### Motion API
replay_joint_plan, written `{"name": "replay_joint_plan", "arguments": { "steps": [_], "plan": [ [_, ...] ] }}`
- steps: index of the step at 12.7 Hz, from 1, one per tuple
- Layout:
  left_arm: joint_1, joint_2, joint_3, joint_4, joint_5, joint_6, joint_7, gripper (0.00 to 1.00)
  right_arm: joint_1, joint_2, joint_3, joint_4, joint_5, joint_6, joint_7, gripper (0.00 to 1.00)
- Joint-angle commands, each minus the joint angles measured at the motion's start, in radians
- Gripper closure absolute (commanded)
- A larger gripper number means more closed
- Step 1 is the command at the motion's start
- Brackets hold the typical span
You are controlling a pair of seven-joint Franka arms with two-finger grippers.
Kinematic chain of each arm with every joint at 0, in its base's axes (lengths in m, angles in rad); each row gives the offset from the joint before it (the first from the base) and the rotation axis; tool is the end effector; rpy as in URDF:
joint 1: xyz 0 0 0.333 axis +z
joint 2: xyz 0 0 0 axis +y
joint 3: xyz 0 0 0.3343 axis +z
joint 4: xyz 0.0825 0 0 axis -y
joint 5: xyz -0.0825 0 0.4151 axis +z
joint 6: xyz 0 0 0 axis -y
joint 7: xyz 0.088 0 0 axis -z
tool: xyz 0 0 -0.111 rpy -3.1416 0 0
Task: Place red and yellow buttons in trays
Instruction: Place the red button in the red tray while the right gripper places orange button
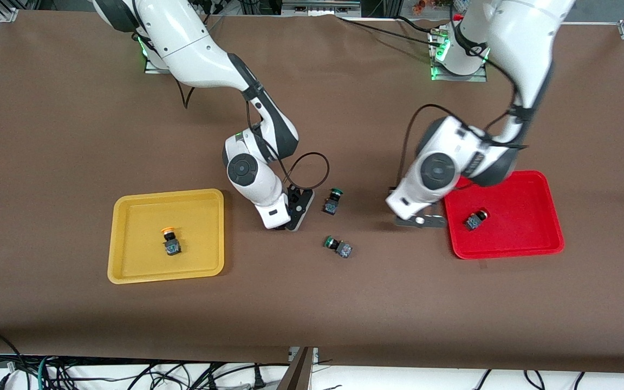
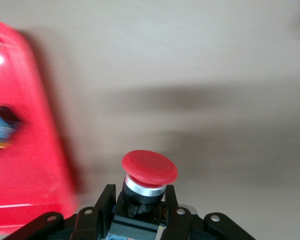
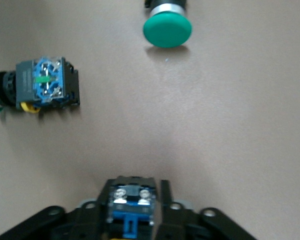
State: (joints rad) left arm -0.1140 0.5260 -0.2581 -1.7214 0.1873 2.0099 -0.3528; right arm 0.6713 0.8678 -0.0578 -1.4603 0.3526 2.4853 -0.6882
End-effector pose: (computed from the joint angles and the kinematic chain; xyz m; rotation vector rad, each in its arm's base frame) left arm 0.6384 -0.2213 0.2662 -3.0211 0.1485 0.2910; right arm 0.6260 0.4502 0.1659 -2.5376 -1.4914 -0.2466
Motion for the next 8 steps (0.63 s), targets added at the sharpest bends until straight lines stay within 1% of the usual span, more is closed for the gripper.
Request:
{"name": "replay_joint_plan", "arguments": {
  "steps": [1, 2, 4, 5, 6, 7, 8],
  "plan": [
    [0.132, -0.023, 0.004, -0.021, 0.075, -0.01, 0.267, 0.99, -0.001, -0.062, 0.003, -0.026, 0.025, -0.07, 0.082, 1.0],
    [0.193, -0.018, -0.003, -0.023, 0.086, -0.003, 0.4, 0.99, -0.015, -0.085, -0.008, -0.019, 0.02, -0.121, 0.085, 1.0],
    [0.273, -0.011, 0.005, -0.024, 0.095, 0.015, 0.576, 0.95, -0.083, -0.107, -0.068, 0.046, 0.013, -0.285, 0.069, 1.0],
    [0.327, 0.005, 0.004, -0.032, 0.095, 0.02, 0.653, 0.95, -0.125, -0.115, -0.1, 0.067, 0.014, -0.352, 0.021, 1.0],
    [0.377, 0.038, 0.003, -0.032, 0.095, 0.058, 0.728, 0.94, -0.165, -0.121, -0.126, 0.072, 0.016, -0.37, -0.044, 1.0],
    [0.413, 0.049, 0.003, -0.032, 0.095, 0.096, 0.817, 0.91, -0.189, -0.128, -0.141, 0.067, 0.016, -0.374, -0.078, 1.0],
    [0.451, 0.066, 0.003, -0.03, 0.095, 0.116, 0.889, 0.9, -0.197, -0.131, -0.17, 0.052, 0.019, -0.375, -0.068, 1.0]
  ]
}}
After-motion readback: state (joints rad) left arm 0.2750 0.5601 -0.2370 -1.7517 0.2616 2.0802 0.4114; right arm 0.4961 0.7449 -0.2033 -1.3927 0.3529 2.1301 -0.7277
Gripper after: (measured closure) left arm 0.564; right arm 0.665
